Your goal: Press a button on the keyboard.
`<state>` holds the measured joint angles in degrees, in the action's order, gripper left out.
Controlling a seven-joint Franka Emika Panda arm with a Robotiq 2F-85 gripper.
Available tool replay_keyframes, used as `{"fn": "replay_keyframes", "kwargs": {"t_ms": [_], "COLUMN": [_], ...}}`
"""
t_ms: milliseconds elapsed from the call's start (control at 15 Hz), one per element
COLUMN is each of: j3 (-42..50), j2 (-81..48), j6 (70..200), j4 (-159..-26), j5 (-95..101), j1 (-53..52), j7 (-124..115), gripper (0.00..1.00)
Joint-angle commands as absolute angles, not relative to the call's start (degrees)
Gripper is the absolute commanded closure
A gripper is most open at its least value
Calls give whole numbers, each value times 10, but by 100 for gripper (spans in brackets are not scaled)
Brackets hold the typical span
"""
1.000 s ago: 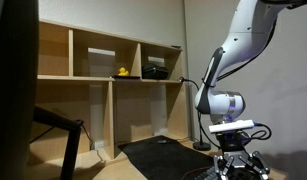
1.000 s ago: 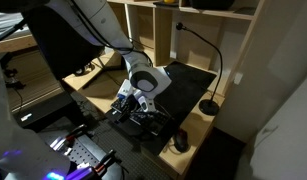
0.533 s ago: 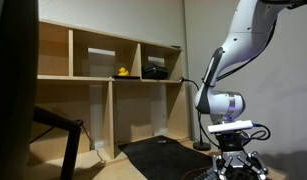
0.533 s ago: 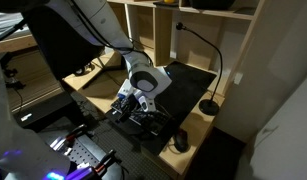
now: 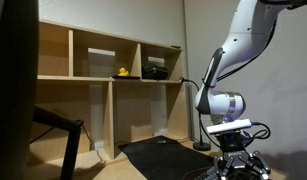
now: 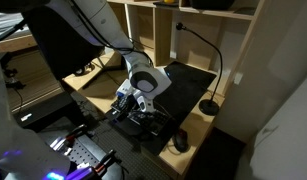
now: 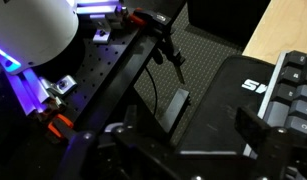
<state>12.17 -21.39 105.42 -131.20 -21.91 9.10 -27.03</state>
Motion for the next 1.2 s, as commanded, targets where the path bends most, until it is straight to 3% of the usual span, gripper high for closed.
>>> {"fn": "replay_keyframes", "kwargs": {"t_ms": [0, 333, 400, 800, 1133], "j3": [124, 124, 120, 104, 117], "j2": [-215, -215, -328, -489, -513], "j6": [1040, 1036, 985, 907, 845], "j4": [-1310, -1310, -1210, -1083, -1030], "j5": [-219, -219, -239, -305, -316], "j1": [90, 90, 99, 112, 105], "j7": [-281, -284, -326, -368, -378], "gripper": [0, 0, 0, 0, 0]}}
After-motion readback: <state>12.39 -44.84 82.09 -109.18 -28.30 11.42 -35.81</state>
